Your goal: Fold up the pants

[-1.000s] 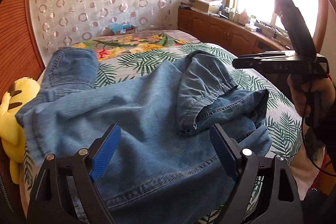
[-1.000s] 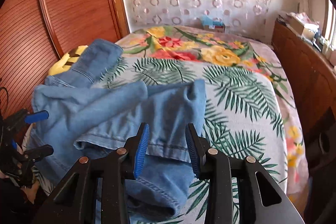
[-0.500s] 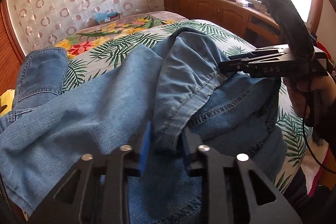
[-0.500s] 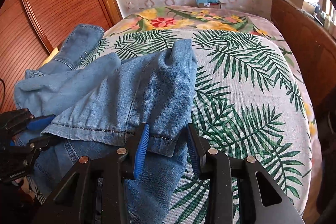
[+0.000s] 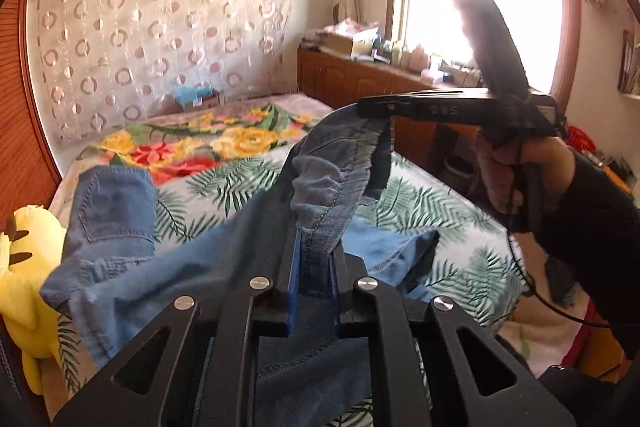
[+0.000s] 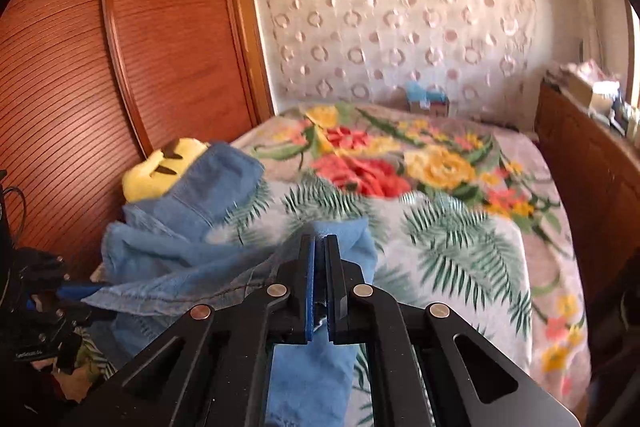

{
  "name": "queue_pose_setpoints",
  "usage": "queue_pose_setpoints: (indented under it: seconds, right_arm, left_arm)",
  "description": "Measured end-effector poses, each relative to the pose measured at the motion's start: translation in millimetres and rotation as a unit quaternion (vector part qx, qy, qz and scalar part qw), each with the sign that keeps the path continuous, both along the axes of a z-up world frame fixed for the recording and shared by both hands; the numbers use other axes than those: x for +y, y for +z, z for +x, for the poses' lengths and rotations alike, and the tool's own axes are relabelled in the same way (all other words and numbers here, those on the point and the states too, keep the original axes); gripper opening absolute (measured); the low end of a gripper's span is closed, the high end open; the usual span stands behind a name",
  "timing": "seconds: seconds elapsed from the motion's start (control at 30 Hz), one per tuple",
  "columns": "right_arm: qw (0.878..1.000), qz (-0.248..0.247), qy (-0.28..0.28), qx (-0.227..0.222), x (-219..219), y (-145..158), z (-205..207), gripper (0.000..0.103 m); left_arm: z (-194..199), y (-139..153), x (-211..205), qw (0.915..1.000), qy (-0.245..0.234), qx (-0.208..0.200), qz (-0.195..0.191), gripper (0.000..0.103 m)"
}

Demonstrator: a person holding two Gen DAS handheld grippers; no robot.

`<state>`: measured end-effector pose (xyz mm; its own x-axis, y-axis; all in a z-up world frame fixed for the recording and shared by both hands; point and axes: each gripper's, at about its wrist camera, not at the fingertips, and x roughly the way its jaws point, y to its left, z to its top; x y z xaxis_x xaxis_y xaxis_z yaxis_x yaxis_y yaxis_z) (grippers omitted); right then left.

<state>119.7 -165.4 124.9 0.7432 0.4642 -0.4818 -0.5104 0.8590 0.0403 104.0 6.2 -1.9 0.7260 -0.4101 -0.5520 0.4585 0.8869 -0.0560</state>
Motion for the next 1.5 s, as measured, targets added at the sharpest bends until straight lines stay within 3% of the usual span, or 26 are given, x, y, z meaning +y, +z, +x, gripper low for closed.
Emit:
queue_pose_setpoints:
  seconds: [0.17,0.3,0.67,0.9,1.03,1.13,1.2,1.27,1.33,1.5]
  right_arm:
    - [0.999,0.002,0.028,-0.032,30.3,41.2,-18.4,0.004]
    - [0.997,-0.017,0.063,-0.038,69.1,55.3,-26.5,0.004]
    - [0.986,-0.075,0.147,0.024,194.1,15.8,19.9,0.004]
    - [0.978,-0.103,0.173,0.056,239.3,0.2,51.7,0.004]
    - [0.978,-0.113,0.164,0.060,246.9,-3.3,67.1,0.004]
    - [0.981,-0.097,0.158,0.063,240.4,-1.5,71.9,0.013]
    - [0.983,-0.079,0.158,0.057,230.1,-1.3,69.0,0.035]
    - [0.985,-0.069,0.150,0.046,214.4,-0.1,64.4,0.044]
    - [0.987,-0.067,0.140,0.038,193.4,0.6,59.2,0.044]
    - [0.991,-0.080,0.099,0.030,127.3,-7.3,49.0,0.049]
  left_arm:
    - [-22.1,29.2,18.7,0.9994,0.013,-0.031,-0.006,0.013]
    - [-34.8,25.3,41.3,0.9988,0.038,-0.030,-0.007,0.013]
    - [-47.0,-57.3,110.7,0.9914,0.113,0.055,-0.038,0.013]
    - [-57.0,-82.1,128.1,0.9875,0.131,0.076,-0.043,0.013]
    - [-59.4,-77.5,131.9,0.9873,0.135,0.071,-0.043,0.013]
    - [-60.5,-71.8,137.9,0.9872,0.138,0.066,-0.044,0.013]
    - [-58.3,-69.0,138.5,0.9870,0.143,0.063,-0.039,0.013]
    - [-55.5,-66.8,136.4,0.9869,0.144,0.064,-0.035,0.013]
    - [-51.5,-65.9,134.9,0.9868,0.145,0.064,-0.032,0.021]
    - [-39.8,-60.7,125.0,0.9874,0.147,0.055,-0.023,0.065]
